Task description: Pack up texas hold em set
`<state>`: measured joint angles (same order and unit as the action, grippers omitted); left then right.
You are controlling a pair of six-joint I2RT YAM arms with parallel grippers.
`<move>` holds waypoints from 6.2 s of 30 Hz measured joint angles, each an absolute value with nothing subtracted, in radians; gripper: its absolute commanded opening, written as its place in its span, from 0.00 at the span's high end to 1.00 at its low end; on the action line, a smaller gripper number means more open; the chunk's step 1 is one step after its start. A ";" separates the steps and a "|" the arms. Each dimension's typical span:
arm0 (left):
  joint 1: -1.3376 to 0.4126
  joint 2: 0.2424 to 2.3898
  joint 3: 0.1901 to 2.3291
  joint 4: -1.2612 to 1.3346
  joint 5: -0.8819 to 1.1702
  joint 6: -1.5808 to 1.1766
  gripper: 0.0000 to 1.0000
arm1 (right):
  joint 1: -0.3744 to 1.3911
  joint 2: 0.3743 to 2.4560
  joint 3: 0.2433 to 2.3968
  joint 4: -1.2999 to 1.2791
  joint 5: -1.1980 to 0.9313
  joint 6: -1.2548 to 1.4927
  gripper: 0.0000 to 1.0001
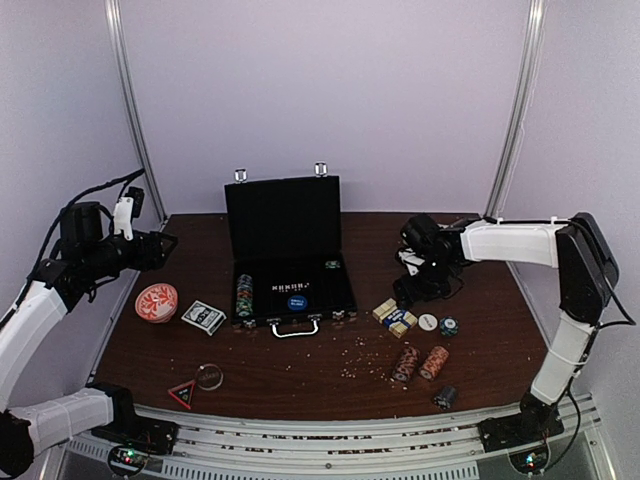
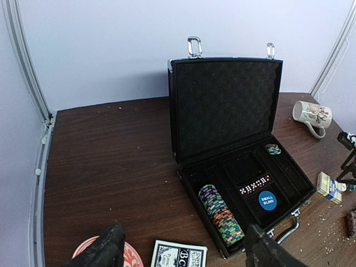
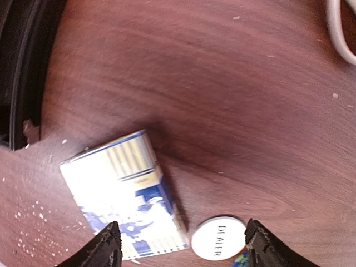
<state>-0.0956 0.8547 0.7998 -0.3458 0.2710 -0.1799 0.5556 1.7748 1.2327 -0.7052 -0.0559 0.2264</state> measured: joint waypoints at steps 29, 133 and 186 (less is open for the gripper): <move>-0.097 0.872 0.798 -0.345 0.292 -0.178 0.25 | 0.746 1.855 1.176 -0.616 -0.019 0.057 0.43; -0.619 0.979 0.834 0.096 0.263 -0.364 0.21 | 0.908 1.702 1.177 0.344 -0.442 0.493 0.99; -0.613 1.072 0.846 -0.004 0.139 -0.347 0.21 | 0.802 2.108 1.599 -0.311 -0.174 0.302 0.41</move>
